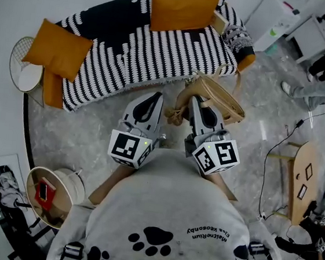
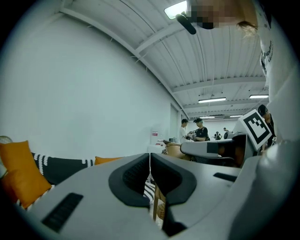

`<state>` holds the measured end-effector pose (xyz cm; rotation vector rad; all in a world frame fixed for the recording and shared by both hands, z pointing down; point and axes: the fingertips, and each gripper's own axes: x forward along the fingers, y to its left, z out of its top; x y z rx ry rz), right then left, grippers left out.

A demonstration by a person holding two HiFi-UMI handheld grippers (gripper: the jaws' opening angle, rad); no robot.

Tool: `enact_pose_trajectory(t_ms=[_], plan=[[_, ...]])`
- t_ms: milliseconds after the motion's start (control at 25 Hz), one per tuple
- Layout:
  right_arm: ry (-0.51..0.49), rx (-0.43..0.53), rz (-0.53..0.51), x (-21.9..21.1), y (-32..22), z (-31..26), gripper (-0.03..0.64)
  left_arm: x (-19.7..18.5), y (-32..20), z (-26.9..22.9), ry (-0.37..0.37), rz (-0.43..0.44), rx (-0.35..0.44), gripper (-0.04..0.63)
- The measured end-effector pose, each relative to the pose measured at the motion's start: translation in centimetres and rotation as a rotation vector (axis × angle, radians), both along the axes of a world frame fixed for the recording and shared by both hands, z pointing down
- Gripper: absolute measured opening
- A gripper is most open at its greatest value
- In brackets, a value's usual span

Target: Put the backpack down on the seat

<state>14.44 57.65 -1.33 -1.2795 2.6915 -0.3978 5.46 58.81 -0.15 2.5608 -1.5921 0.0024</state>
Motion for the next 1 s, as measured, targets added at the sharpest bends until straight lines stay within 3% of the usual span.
enact_pose_trajectory(t_ms=[560, 800, 1000], plan=[[0.038, 0.032, 0.132, 2.2, -4.9, 0.6, 0.037, 2.8, -6.9, 0.7, 0.002, 0.166, 0.025, 0.023], [0.028, 0.007, 0.169, 0.2, -12.0, 1.5, 0.037, 0.6, -15.0, 1.6, 0.009, 0.204, -0.002, 0.023], [-0.005, 0.050, 0.146, -2.6, -19.2, -0.1, 0.037, -1.7, -24.1, 0.2, 0.022, 0.221, 0.012, 0.023]])
